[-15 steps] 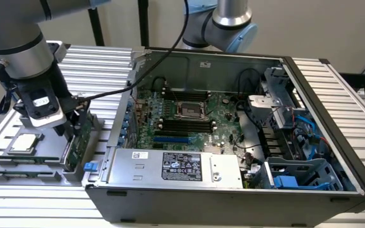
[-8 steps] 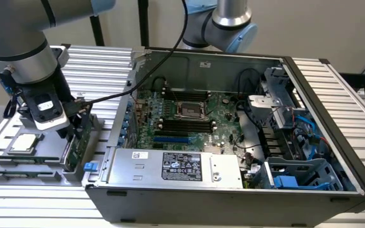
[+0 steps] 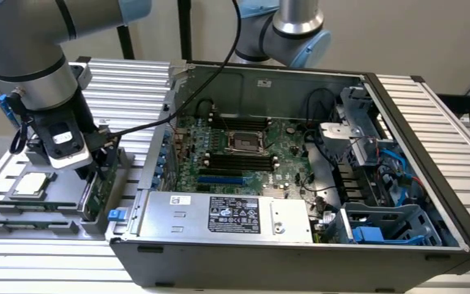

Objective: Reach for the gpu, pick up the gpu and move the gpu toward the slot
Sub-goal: 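Pick up the gpu and move the gpu toward the slot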

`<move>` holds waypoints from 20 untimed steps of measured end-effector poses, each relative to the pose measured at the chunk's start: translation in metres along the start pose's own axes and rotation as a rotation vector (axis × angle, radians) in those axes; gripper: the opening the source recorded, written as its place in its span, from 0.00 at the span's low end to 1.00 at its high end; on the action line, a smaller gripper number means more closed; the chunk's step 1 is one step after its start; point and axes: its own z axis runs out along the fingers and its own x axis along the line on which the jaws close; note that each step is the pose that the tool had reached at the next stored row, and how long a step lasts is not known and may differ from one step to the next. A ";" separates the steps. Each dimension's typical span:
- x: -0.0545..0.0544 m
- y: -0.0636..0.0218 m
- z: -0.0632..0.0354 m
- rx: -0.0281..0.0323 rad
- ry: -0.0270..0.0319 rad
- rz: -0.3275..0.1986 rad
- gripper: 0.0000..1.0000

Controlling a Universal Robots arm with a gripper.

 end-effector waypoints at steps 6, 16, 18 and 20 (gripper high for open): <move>0.000 0.0023 0.0028 0.0072 0.0000 0.000 0.42; 0.000 0.0042 0.0038 0.0098 0.0000 0.000 0.34; -0.001 0.0043 0.0039 0.0098 -0.0001 0.000 0.34; -0.001 0.0043 0.0039 0.0098 -0.0001 0.000 0.27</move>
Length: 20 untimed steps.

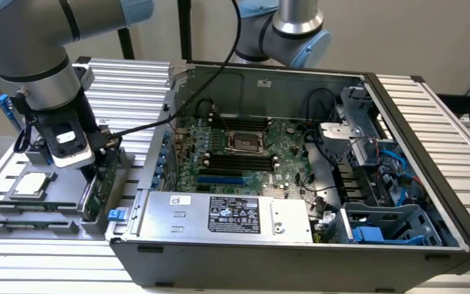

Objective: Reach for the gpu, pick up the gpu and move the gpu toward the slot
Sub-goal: 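Pick up the gpu and move the gpu toward the slot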

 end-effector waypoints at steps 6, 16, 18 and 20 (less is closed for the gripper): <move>0.000 0.0000 0.0000 0.0000 0.0001 0.000 0.26; -0.001 0.0000 -0.0003 -0.0001 0.0064 0.000 0.26; -0.002 0.0000 -0.0007 -0.0001 0.0100 0.000 0.26; -0.003 0.0000 -0.0013 0.0000 0.0144 0.000 0.26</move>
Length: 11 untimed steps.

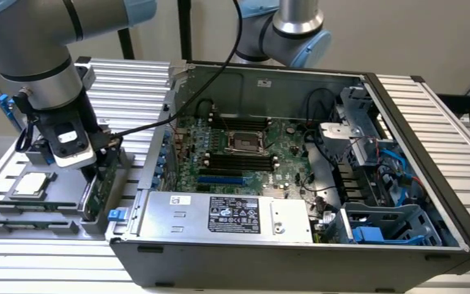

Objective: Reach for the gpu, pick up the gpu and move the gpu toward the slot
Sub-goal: 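Pick up the gpu and move the gpu toward the slot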

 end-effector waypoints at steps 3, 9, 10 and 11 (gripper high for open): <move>-0.002 0.0000 -0.0011 -0.0001 0.0066 0.000 0.26; -0.005 0.0000 -0.0042 0.0001 0.0198 0.000 0.26; -0.005 0.0000 -0.0050 0.0001 0.0218 0.000 0.26; -0.006 0.0001 -0.0057 0.0001 0.0238 0.000 0.26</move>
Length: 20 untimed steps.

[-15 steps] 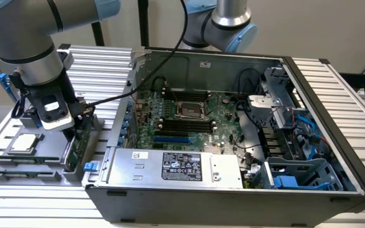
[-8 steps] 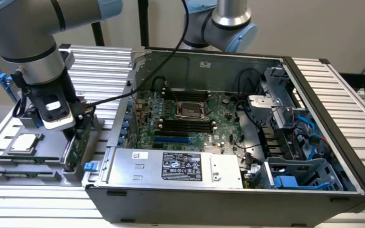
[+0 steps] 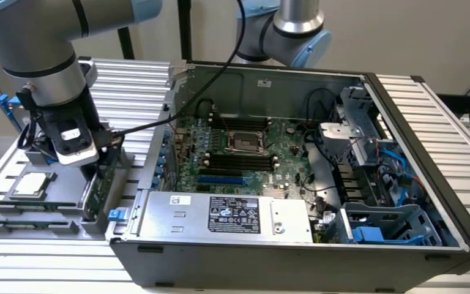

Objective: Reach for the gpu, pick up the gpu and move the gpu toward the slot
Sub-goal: 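Pick up the gpu and move the gpu toward the slot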

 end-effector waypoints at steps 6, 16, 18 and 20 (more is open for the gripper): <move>-0.003 0.0001 -0.0059 -0.0001 0.0131 0.000 0.26; -0.005 0.0002 -0.0246 0.0002 0.0377 0.000 0.26; -0.005 0.0002 -0.0303 0.0001 0.0427 0.000 0.26; -0.006 0.0003 -0.0369 0.0002 0.0466 0.001 0.26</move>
